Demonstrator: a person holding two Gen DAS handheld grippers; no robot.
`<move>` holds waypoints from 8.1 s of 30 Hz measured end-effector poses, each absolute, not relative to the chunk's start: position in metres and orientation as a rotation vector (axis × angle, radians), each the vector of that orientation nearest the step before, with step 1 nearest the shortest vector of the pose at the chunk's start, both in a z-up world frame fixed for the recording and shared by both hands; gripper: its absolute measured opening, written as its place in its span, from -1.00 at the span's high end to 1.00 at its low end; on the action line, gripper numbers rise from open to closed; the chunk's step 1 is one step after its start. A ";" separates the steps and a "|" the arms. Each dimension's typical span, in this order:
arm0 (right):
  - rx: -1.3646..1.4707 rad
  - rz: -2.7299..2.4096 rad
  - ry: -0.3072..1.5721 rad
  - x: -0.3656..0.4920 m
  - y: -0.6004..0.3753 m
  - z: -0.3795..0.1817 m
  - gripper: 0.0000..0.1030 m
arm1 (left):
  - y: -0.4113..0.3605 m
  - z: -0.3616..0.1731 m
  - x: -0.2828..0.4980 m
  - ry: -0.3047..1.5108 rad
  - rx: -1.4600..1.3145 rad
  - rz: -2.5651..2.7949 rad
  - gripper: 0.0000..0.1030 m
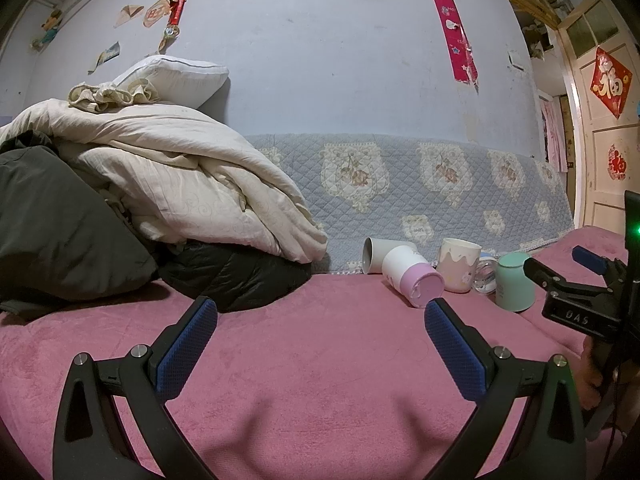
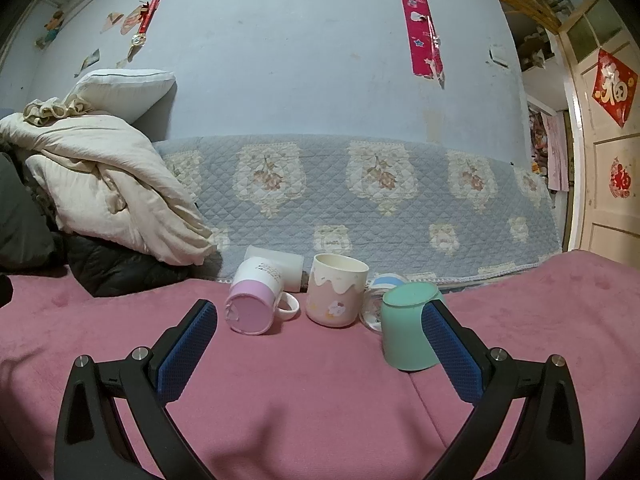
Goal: Flip cup upright
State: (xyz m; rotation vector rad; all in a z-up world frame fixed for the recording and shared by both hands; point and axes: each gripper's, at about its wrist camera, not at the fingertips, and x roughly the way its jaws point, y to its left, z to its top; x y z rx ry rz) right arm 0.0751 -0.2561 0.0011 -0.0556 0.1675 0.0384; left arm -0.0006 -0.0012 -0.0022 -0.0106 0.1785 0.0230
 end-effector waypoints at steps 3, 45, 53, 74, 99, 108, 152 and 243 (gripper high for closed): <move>-0.047 0.052 0.163 0.072 -0.259 0.004 -1.00 | -0.001 -0.003 0.000 0.178 -0.012 0.023 -1.00; 0.032 0.055 0.927 0.339 -0.181 -0.045 -0.37 | -0.001 -0.003 0.001 0.199 -0.024 0.019 -1.00; 0.169 0.186 0.887 0.276 -0.203 0.001 -0.32 | -0.001 -0.003 0.001 0.199 -0.026 0.019 -1.00; 0.042 0.412 0.945 0.146 -0.166 -0.020 -0.34 | 0.001 -0.002 0.002 0.201 -0.024 0.019 -1.00; 0.101 0.051 0.125 0.075 -0.287 0.009 -1.00 | 0.000 0.000 0.002 0.210 -0.013 0.023 -1.00; 0.084 0.074 0.211 0.089 -0.284 -0.001 -1.00 | -0.010 0.003 0.000 0.195 0.041 0.040 -1.00; 0.142 -0.101 0.075 0.058 -0.303 0.004 -1.00 | -0.092 -0.022 0.068 0.687 -0.076 -0.014 -0.85; 0.125 -0.112 0.094 0.061 -0.300 0.000 -1.00 | -0.043 0.011 0.087 0.612 -0.219 -0.139 -0.16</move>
